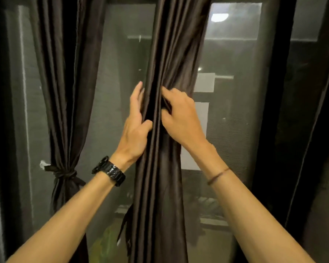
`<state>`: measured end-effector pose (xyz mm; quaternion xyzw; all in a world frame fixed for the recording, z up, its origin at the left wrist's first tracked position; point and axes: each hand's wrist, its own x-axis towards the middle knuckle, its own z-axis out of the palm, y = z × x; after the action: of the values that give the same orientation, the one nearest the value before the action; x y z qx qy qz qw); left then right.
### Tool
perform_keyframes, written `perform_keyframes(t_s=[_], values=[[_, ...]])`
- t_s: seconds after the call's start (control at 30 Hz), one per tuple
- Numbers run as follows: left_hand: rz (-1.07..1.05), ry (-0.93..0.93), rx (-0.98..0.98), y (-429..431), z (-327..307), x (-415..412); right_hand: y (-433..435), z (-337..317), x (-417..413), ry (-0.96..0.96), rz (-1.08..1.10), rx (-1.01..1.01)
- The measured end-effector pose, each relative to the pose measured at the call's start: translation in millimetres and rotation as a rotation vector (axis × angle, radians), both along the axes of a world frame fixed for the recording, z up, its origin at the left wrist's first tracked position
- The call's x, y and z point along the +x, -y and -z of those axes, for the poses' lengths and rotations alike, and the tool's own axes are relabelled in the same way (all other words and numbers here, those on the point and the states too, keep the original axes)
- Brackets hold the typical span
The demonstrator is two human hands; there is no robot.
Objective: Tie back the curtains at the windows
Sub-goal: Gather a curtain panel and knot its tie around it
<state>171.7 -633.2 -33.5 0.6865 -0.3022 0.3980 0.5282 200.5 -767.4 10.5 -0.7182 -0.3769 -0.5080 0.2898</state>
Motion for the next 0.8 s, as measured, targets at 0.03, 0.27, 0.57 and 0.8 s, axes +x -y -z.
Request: perform_keyframes(t_s=[0.03, 0.27, 0.57, 0.8], values=[[0.013, -0.020, 0.019, 2.1, 8.6, -1.9, 9.0, 19.3, -5.1, -0.061, -0.003, 0.035], [0.156, -0.214, 0.076, 15.1, 85.3, -15.4, 49.9, 149.5, -30.3, -0.308, -0.137, 0.249], [0.285, -0.384, 0.066, 25.3, 145.8, -34.0, 39.9, 223.3, -55.0, -0.452, 0.059, 0.118], [0.203, -0.537, -0.028, 19.0, 180.3, -33.5, 32.0, 251.0, -53.4, -0.559, 0.074, 0.106]])
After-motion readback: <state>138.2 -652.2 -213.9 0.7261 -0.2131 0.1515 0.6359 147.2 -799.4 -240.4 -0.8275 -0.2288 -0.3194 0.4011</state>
